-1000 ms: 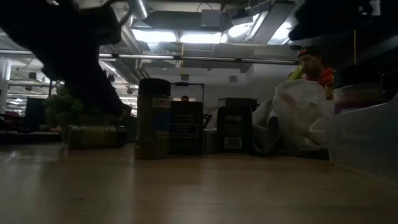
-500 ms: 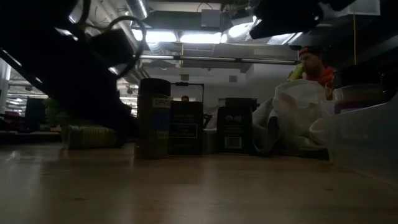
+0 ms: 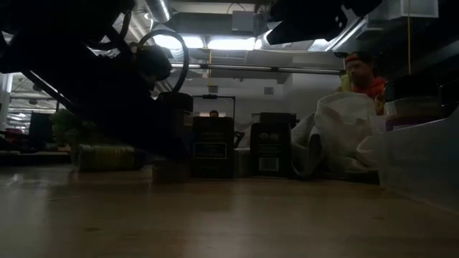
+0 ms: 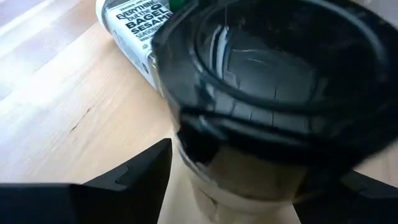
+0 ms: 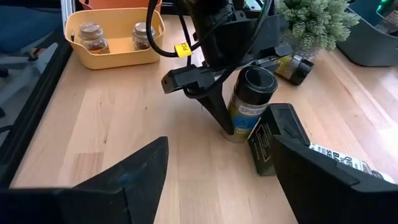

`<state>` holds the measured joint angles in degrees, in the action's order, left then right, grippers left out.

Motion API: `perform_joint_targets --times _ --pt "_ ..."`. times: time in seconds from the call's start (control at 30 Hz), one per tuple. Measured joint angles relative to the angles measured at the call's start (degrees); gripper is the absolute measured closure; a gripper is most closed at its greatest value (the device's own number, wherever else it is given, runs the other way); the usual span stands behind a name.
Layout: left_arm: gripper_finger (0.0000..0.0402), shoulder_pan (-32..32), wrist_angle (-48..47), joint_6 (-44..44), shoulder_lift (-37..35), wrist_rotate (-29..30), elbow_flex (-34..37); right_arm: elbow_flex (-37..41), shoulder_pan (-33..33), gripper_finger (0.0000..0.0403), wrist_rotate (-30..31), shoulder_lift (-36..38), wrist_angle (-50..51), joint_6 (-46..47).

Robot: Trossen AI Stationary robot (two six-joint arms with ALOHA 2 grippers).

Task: Sort spices by type
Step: Put the black seasoning bottle into the transparent bin

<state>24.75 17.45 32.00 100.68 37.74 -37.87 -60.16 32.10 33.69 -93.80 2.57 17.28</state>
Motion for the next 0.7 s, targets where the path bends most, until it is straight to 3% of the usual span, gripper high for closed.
perform_joint_targets --times 0.4,0.7 --pt "0.026 -0.06 1.48 -0.9 0.0 -0.48 0.0 0.0 -1.11 0.0123 0.13 0.0 0.0 0.71" --pt "0.0259 0.87 9.17 -8.81 -4.19 -6.2 -0.13 0.0 -1.49 0.0123 0.47 -0.04 -7.1 3.25"
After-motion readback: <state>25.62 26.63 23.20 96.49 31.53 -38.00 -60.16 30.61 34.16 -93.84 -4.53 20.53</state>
